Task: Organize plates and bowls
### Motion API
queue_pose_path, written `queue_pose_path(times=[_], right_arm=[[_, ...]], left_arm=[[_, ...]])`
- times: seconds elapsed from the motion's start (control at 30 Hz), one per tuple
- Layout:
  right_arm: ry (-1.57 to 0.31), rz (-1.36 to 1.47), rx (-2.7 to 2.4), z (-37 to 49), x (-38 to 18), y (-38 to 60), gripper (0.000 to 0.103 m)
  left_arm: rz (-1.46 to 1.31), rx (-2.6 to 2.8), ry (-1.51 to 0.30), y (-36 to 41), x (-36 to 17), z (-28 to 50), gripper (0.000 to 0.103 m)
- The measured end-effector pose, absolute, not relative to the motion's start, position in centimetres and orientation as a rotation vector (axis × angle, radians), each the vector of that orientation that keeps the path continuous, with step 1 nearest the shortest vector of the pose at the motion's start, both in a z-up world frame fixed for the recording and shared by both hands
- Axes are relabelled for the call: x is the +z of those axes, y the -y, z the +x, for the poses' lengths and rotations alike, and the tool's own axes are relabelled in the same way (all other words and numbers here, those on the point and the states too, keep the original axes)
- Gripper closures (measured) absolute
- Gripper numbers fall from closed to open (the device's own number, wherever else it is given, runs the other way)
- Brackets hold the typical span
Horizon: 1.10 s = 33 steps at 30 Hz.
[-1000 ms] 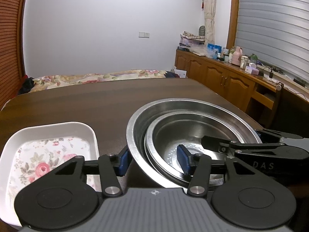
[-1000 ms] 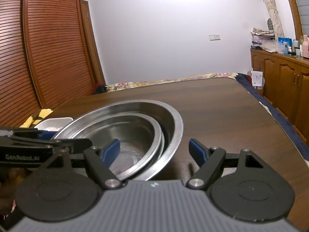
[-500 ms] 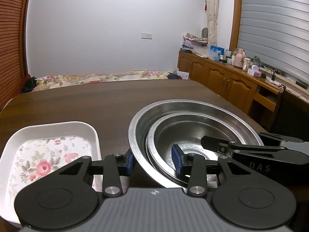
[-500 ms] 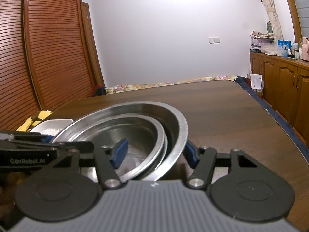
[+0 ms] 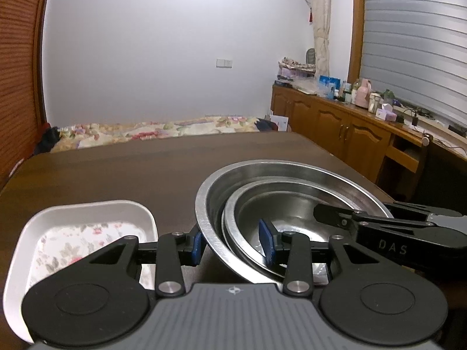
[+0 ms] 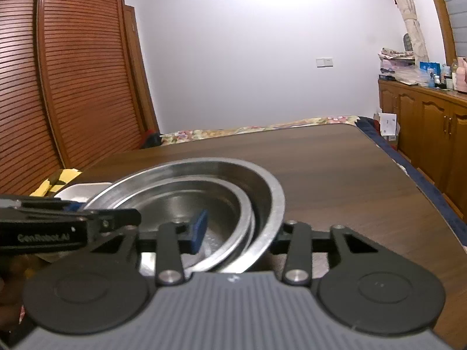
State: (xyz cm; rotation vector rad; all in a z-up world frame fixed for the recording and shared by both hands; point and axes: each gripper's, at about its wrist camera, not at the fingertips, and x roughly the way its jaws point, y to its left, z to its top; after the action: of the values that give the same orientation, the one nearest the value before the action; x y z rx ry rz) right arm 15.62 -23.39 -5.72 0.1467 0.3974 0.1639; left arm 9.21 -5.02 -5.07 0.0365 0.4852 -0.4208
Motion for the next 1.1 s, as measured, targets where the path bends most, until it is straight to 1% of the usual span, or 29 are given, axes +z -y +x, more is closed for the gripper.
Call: queue_pose_path(times=[0.77,1.1], right_arm=[[-0.32,0.169,0.186,15.3,-1.9,23.2,0.063],[-0.32,0.177,0.216,15.7,-1.5,21.8,0.063]], left_arm=[[0.024,-0.433,-0.424,3.6,-0.8,8.9,0.062],[0.012,-0.394,-0.421,0.6,-0.2,8.4,0.062]])
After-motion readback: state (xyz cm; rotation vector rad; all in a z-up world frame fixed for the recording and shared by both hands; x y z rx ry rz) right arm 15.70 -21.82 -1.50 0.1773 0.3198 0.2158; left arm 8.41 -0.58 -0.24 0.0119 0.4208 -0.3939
